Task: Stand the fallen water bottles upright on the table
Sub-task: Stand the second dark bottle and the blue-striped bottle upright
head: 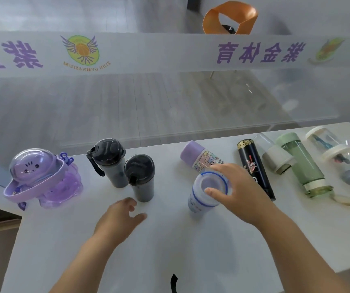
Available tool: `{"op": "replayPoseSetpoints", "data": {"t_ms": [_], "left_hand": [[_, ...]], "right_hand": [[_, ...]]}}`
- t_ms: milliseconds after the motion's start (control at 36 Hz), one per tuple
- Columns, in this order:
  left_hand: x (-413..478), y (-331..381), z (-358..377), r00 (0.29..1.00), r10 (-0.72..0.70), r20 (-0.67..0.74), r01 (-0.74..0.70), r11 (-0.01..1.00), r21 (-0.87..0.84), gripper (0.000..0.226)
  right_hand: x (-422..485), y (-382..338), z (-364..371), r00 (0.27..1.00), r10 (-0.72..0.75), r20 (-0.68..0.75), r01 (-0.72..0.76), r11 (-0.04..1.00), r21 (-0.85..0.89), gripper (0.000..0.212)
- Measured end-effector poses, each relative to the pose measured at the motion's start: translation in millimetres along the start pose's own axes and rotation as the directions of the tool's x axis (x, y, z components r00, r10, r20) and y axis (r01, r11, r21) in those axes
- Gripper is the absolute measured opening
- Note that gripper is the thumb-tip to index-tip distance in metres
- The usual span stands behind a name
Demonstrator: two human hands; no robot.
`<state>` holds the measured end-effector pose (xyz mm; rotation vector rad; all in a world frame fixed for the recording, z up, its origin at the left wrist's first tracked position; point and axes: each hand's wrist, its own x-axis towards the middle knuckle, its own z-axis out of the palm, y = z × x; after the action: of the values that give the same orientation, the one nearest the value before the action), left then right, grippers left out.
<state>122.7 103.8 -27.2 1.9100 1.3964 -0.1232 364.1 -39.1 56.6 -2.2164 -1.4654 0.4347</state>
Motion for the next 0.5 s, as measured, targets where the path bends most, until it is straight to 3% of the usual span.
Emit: {"op": "replayPoseSetpoints", "data": {"t_ms": [111, 222, 361, 500], "left_hand": [[-13, 19, 1, 0.997, 0.072, -0.013, -0.071, 0.997, 0.044, 0.035], [-29, 54, -10, 0.975, 0.161, -0.153, -0.168, 0.985, -0.034, 0.022], [-57, 112, -21, 0.891, 0.262, -0.371, -0.291, 0.957, -0.022, 0.023], [-78, 175, -2, 0.791, 0.341, -0.507, -0.369, 0.928, 0.048, 0.025]], "right_hand": [[-15, 14, -17, 0.995, 0.069, -0.067, -0.067, 0.997, 0.034, 0.039], [-28, 45, -33, 0.991, 0.126, -0.034, -0.126, 0.992, 0.015, 0.032], [-34, 93, -53, 0.986, 0.161, 0.043, -0.158, 0.985, -0.073, 0.03], [-33, 142, -77, 0.964, 0.182, 0.195, -0.159, 0.979, -0.127, 0.042]]}}
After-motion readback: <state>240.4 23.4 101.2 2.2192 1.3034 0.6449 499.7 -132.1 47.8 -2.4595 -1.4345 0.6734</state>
